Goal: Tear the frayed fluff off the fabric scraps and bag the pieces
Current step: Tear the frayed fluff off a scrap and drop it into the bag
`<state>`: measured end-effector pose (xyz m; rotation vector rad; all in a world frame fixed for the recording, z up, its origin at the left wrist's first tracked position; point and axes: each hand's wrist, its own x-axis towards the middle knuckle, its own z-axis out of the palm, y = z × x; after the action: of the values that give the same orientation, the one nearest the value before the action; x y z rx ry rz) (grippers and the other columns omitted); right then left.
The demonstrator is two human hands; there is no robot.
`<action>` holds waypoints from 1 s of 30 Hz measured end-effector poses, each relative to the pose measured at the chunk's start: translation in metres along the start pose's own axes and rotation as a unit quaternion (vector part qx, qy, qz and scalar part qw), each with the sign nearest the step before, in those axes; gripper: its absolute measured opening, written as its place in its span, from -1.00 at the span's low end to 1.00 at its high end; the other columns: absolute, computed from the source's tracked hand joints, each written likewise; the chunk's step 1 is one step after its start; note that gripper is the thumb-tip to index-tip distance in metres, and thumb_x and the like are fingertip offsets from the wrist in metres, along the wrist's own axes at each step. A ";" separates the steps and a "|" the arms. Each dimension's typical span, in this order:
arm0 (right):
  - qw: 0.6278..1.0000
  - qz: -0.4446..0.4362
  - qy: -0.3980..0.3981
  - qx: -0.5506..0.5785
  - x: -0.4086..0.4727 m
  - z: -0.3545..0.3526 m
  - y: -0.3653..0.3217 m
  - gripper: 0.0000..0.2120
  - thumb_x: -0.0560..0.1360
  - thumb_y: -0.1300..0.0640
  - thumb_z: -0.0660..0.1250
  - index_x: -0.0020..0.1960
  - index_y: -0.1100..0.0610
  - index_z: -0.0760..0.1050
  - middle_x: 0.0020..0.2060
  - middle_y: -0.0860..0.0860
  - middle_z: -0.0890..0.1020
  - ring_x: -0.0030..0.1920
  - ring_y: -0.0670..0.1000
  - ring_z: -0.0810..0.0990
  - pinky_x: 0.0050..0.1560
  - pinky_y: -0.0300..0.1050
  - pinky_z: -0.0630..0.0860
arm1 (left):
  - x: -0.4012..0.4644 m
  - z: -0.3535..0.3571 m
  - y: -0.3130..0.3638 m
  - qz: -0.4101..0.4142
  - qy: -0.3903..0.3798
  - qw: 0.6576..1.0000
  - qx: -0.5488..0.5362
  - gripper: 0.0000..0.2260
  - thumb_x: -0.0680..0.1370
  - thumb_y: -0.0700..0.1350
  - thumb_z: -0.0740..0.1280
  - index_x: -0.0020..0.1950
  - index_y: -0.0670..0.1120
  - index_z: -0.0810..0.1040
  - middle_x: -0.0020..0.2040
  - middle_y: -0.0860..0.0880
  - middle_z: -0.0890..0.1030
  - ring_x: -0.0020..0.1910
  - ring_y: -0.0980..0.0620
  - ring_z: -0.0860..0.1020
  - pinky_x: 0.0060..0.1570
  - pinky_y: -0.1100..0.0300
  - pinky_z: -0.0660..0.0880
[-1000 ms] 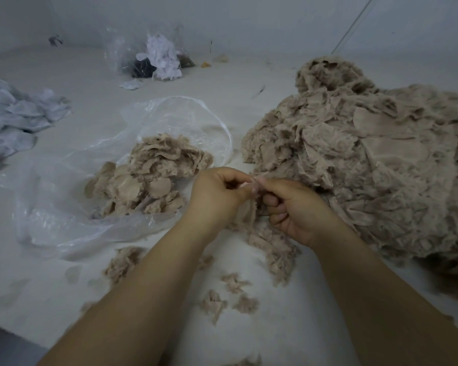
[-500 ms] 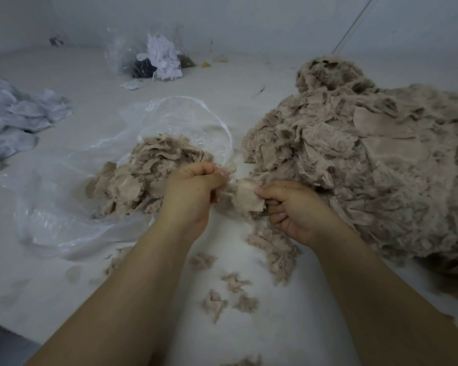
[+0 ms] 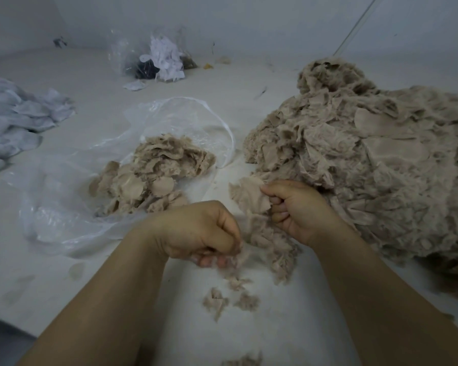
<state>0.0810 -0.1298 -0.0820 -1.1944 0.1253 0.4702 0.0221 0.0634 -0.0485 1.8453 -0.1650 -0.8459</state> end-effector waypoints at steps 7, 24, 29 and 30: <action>1.000 0.001 -0.003 -0.005 0.002 0.000 0.001 -0.63 0.55 0.30 0.30 -0.41 0.09 0.40 -0.55 -0.05 0.34 -0.61 -0.16 0.19 -0.60 -0.34 0.10 | -0.001 0.000 0.002 0.006 0.037 0.999 0.019 -0.78 0.57 -0.14 0.40 -0.25 -0.20 0.61 -0.44 -0.13 0.59 -0.68 0.07 0.38 -0.63 0.32 0.26; 1.000 -0.013 -0.009 -0.023 0.005 -0.002 0.004 -0.60 0.53 0.28 0.34 -0.48 0.08 0.53 -0.54 -0.05 0.38 -0.59 -0.16 0.22 -0.60 -0.33 0.14 | -0.001 -0.003 0.005 0.014 -0.020 0.993 0.112 -0.94 0.46 -0.22 0.50 -0.17 -0.20 0.67 -0.49 -0.06 0.56 -0.63 0.10 0.41 -0.57 0.32 0.31; 0.999 -0.017 -0.024 -0.041 0.003 -0.002 0.003 -0.66 0.51 0.33 0.32 -0.41 0.11 0.46 -0.54 -0.03 0.36 -0.60 -0.15 0.22 -0.62 -0.33 0.16 | 0.011 0.004 0.010 0.012 0.157 0.987 0.042 -0.51 0.21 0.18 0.55 -0.20 -0.22 0.57 -0.41 -0.15 0.53 -0.59 -0.01 0.40 -0.56 0.26 0.28; 0.999 -0.017 -0.027 -0.044 0.002 -0.002 0.003 -0.66 0.50 0.33 0.32 -0.42 0.10 0.46 -0.54 -0.03 0.36 -0.60 -0.15 0.22 -0.62 -0.33 0.16 | 0.017 0.007 0.011 0.023 0.225 0.974 0.010 -0.47 0.20 0.23 0.52 -0.20 -0.21 0.53 -0.41 -0.15 0.47 -0.59 -0.02 0.37 -0.57 0.24 0.25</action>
<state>0.0818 -0.1300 -0.0860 -1.2661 0.0369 0.4815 0.0331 0.0451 -0.0482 1.9946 0.0714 -0.3783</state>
